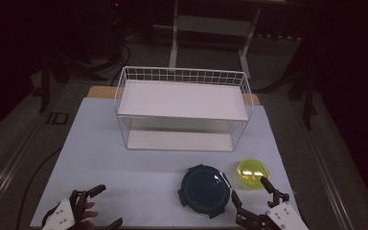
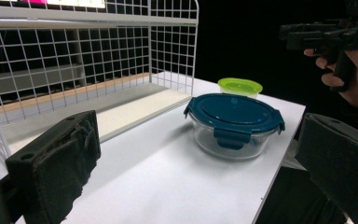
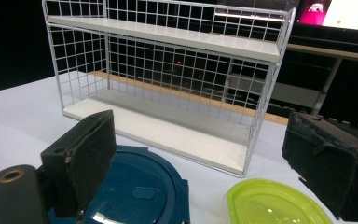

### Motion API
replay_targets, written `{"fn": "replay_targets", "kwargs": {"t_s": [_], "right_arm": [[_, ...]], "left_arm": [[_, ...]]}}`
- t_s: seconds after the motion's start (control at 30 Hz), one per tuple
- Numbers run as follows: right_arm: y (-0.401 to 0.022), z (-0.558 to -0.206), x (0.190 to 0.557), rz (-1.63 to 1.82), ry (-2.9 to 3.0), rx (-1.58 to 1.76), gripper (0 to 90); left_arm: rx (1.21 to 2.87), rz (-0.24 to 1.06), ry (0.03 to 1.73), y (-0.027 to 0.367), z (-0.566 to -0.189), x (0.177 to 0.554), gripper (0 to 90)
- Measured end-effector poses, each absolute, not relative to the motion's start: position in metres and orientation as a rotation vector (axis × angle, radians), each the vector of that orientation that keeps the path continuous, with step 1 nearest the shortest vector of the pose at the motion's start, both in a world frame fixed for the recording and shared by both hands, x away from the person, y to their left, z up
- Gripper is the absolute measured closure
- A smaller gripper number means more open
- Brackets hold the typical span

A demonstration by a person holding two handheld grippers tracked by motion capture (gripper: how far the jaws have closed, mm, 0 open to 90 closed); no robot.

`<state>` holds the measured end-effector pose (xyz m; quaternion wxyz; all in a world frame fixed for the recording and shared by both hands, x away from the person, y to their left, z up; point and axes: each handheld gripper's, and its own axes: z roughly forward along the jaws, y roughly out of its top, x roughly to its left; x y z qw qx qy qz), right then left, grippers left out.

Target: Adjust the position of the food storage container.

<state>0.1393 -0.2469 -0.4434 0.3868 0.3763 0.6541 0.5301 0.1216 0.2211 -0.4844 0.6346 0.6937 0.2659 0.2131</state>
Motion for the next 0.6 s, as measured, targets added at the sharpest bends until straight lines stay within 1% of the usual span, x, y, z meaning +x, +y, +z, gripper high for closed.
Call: {"fn": "replay_targets", "kwargs": {"t_s": [0.3,0.6], "right_arm": [[-0.245,-0.428,0.135,1.382,1.652,0.952,9.4],[-0.240,-0.417,0.150,1.342,1.779,0.962,9.5]], "left_arm": [[1.576,0.494,0.606,0.223,-0.484,0.122,0.0],[1.578,0.494,0.605,0.222,-0.485,0.122,0.0]]}}
